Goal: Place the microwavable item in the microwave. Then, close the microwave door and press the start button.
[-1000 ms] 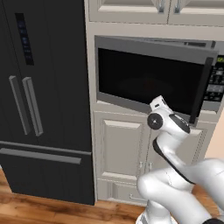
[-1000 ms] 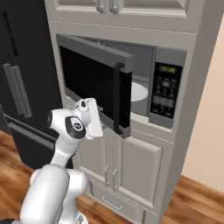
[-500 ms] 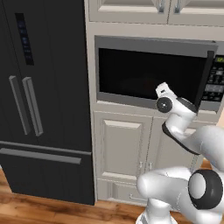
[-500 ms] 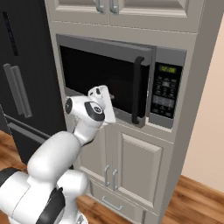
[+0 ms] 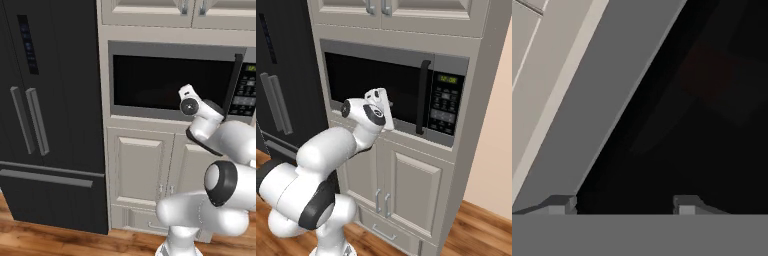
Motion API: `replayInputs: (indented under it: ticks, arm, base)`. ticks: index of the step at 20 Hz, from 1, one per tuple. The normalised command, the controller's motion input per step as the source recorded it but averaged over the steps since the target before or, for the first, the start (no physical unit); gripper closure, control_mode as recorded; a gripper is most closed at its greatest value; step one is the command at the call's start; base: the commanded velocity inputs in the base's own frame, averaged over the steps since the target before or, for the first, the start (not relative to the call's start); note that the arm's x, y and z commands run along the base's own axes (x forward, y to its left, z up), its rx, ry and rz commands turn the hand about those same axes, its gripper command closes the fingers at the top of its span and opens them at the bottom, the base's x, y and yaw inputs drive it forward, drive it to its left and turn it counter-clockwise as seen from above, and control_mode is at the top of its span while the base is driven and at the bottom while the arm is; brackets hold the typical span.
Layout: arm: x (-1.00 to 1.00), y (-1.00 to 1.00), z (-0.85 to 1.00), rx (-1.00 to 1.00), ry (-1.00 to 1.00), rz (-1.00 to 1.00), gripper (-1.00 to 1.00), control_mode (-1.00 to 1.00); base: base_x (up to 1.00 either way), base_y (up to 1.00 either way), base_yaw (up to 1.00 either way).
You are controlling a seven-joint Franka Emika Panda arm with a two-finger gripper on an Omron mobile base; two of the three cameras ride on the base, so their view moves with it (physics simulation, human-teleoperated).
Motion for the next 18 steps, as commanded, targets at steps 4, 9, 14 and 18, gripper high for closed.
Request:
replayInputs:
  ticks: [4, 9, 14, 18]
  arm:
    - [0.49, -0.26, -0.14, 0.1, 0.02, 0.0, -1.0, -1.0]
    - [0.31, -0.25, -0.24, 0.12, 0.02, 0.0, -1.0, -1.0]
    - [-0.77, -0.02, 0.03, 0.14, 0.0, 0.0, -1.0, -1.0]
    - [-1.0, 0.0, 0.17, 0.18, 0.0, 0.0, -1.0, -1.0]
  base:
    - [0.0, 0.0, 0.0]
    - [0.0, 0.0, 0.0]
    - [0.0, 0.0, 0.0]
    - [0.0, 0.0, 0.0]
